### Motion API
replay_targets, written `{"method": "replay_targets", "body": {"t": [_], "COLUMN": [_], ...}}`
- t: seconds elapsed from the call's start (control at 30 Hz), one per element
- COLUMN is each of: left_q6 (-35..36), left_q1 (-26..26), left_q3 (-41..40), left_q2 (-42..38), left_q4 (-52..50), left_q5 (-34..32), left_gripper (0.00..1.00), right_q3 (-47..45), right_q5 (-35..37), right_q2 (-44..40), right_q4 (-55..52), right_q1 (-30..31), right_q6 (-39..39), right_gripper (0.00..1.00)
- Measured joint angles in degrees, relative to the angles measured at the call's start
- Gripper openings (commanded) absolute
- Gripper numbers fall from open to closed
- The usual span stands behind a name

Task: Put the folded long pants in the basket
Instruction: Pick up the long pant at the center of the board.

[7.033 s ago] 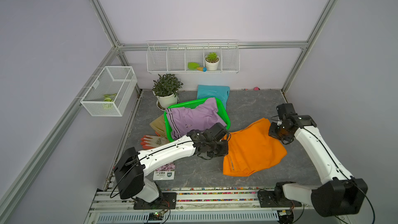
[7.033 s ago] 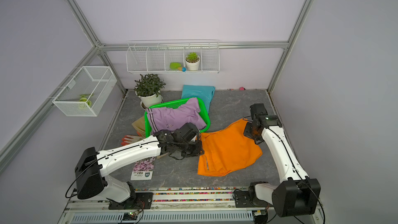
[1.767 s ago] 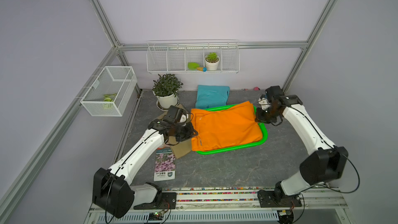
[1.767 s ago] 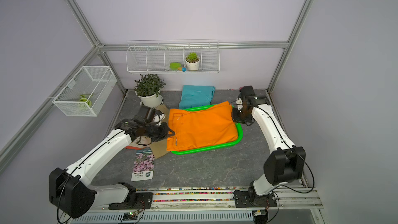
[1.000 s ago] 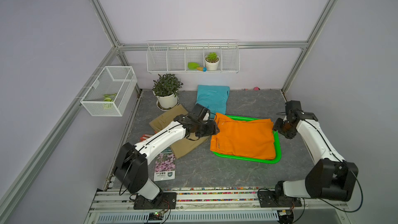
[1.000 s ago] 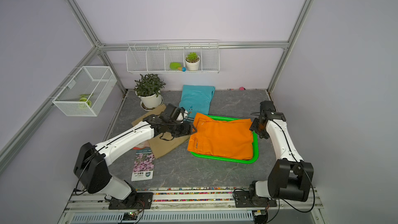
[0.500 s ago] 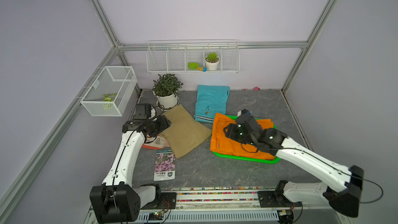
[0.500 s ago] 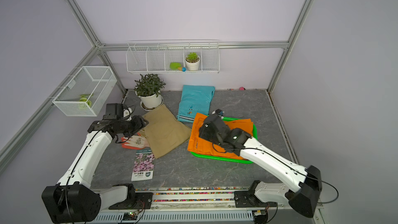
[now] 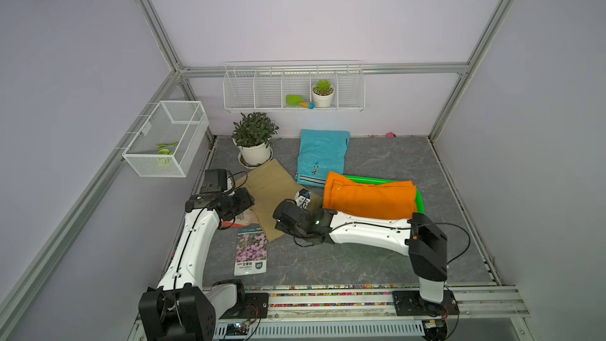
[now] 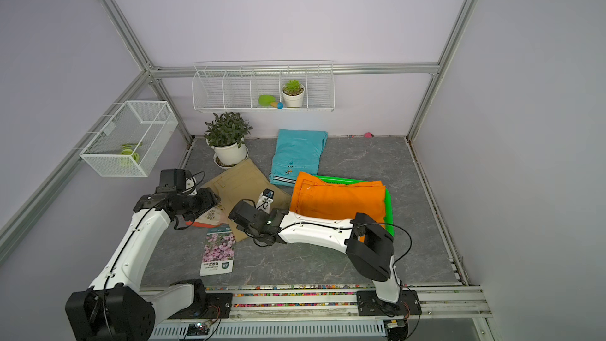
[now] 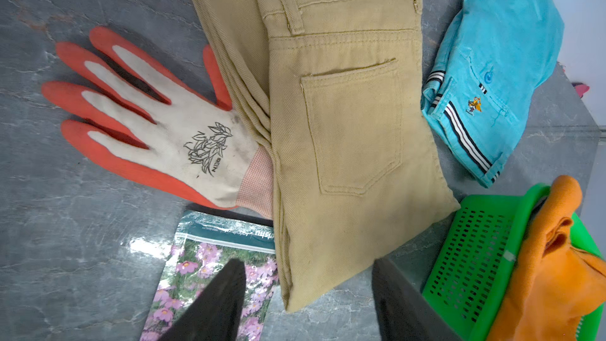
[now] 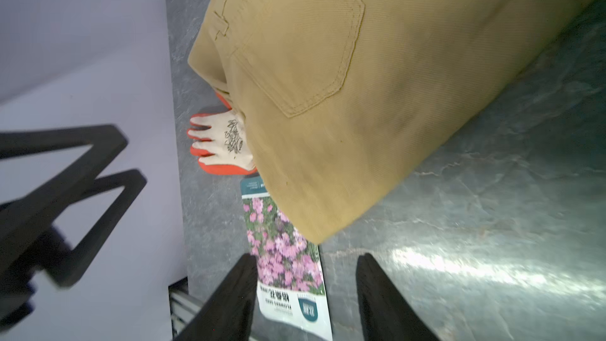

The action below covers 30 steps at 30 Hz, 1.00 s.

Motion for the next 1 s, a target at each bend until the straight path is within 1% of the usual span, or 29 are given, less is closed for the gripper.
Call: {"method": "replay_targets", "body": {"t": [0.1,0.37,0.7,0.8,0.93,1.0], "left_q6": [0.17,0.39,0.55,0.55,0.55,0.55], "left_q1": [0.00,0.00,0.00,0.00,0.00,0.00], "left_q3": [0.00,-0.11,-0.37,-0.39,-0.42,-0.44], "left_q2": [-1.07,-1.36,-1.14,-0.94,-0.94,-0.94], "left_q4": [0.39,1.38,1.81,1.92,1.97,2.05], "left_q5": [-0.22,-0.22,-0.20,-0.17,-0.20,-0.20], "left_gripper": [0.66,0.66,0.66,0.66,0.66,0.66], "right_q3": [1.22,1.25,1.22,1.49,1.49,1.46], "right_q5": [0.07,-1.09,-4.00,-5.27,-6.69,-7.28], "right_q2": [2.75,7.52,11.37,11.98,12.66,12.76], "right_q4": [-0.79,-2.62,-3.17,-1.81,-0.52,-0.55], "right_q1": [-1.22,-6.95,-7.69,-7.91,-8.48,-8.81], "right_q6": [1.29,3.56,5.49,5.88,5.62,4.46], "right_gripper": [0.53,0.52,0.52,0.40,0.15,0.04]}}
